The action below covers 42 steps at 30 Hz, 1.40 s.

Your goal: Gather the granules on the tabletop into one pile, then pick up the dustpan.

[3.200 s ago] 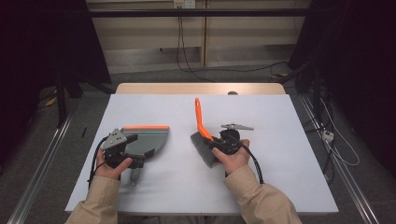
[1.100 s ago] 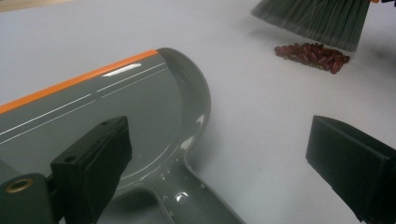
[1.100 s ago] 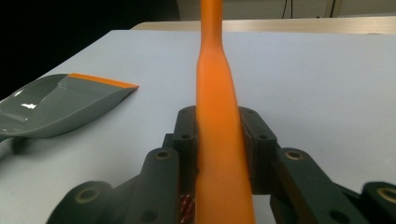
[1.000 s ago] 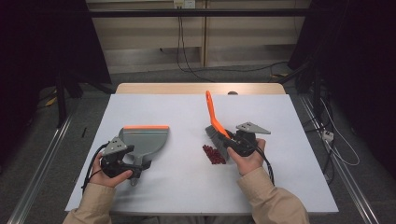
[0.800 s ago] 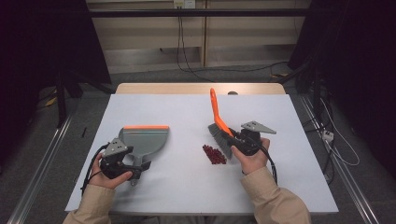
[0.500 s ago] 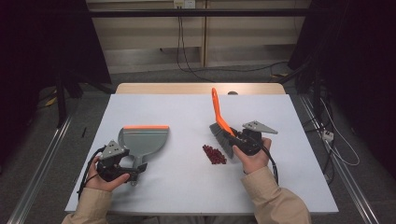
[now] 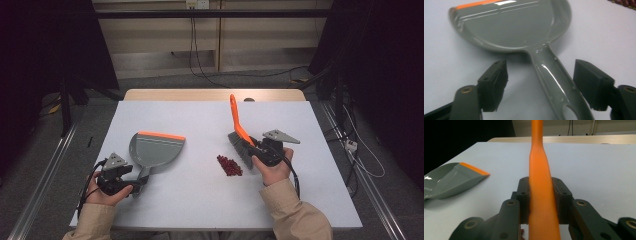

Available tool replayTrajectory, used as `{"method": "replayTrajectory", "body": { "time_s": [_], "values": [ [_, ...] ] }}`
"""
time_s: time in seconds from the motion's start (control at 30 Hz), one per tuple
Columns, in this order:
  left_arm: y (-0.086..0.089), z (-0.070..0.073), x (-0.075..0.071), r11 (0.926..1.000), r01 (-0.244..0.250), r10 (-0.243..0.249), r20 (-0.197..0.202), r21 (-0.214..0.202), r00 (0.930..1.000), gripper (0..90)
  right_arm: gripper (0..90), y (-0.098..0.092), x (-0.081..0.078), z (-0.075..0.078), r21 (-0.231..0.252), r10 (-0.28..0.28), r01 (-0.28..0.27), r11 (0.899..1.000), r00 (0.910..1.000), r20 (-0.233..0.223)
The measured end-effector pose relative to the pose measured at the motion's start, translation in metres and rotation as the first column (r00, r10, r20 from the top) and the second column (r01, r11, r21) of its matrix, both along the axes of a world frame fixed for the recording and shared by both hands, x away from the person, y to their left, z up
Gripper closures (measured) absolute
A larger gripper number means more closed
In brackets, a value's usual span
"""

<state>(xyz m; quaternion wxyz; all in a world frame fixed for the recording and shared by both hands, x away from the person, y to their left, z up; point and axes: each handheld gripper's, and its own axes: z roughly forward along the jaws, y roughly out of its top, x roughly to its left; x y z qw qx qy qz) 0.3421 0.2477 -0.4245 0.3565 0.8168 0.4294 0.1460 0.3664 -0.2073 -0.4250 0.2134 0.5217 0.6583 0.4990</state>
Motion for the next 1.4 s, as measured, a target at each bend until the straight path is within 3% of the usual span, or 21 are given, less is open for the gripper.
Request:
{"method": "replayTrajectory", "body": {
  "time_s": [0.13, 0.27, 0.3, 0.47, 0.6, 0.73, 0.77, 0.87, 1.0, 1.2, 1.4],
  "values": [
    [0.004, -0.001, 0.007, 0.9997, -0.022, 0.022, -0.018, -0.005, 0.9996, 44.1, 71.1, -0.003, -0.001, 0.001, 0.006, -0.007, 0.007, 1.0, 1.0, 0.001],
    [0.004, -0.002, 0.013, 0.9995, -0.008, 0.007, -0.046, -0.03, 0.9989, 56.6, 71.0, -0.003, -0.001, 0.001, 0.003, -0.006, 0.006, 1.0, 1.0, -0.001],
    [0.004, -0.002, 0.015, 0.9999, 0.002, -0.002, -0.047, -0.015, 0.9989, 60.9, 71.0, -0.003, -0.001, 0.001, 0.002, -0.007, 0.007, 1.0, 1.0, -0.001],
    [0.005, -0.001, 0.021, 0.9994, -0.015, 0.013, -0.073, -0.033, 0.9973, 61.7, 71.1, -0.003, 0.0, 0.001, 0.005, -0.003, 0.003, 1.0, 1.0, 0.0],
    [-0.001, -0.004, 0.027, 0.9999, -0.013, 0.013, -0.091, 0.0, 0.9957, 54.6, 71.0, -0.003, 0.0, 0.001, 0.007, -0.005, 0.005, 1.0, 1.0, -0.002],
    [-0.008, -0.009, 0.038, 1.0, -0.005, 0.006, -0.147, 0.007, 0.9891, 54.4, 71.1, -0.002, 0.001, 0.002, 0.008, -0.005, 0.005, 1.0, 1.0, -0.003],
    [-0.008, -0.009, 0.039, 0.9998, -0.007, 0.01, -0.137, 0.019, 0.9905, 60.6, 71.1, -0.002, 0.0, 0.002, 0.007, -0.003, 0.003, 1.0, 1.0, -0.003],
    [-0.01, -0.007, 0.039, 0.9991, 0.013, -0.008, -0.133, 0.041, 0.991, 62.6, 71.1, -0.003, 0.0, 0.002, 0.008, 0.0, 0.0, 1.0, 1.0, -0.002],
    [-0.006, -0.002, 0.037, 0.9993, 0.038, -0.038, -0.119, 0.001, 0.9922, 62.9, 71.1, -0.005, 0.0, 0.002, 0.009, -0.004, 0.004, 1.0, 1.0, -0.002],
    [-0.005, 0.012, 0.029, 0.9955, 0.094, -0.094, -0.078, -0.009, 0.9925, 63.1, 71.1, -0.004, 0.0, 0.003, 0.002, 0.0, 0.0, 1.0, 1.0, 0.003],
    [-0.01, 0.025, 0.019, 0.9806, 0.194, -0.195, -0.052, -0.029, 0.9794, 63.1, 71.1, -0.005, 0.001, 0.003, -0.005, -0.004, 0.004, 1.0, 1.0, 0.003]
  ]
}}
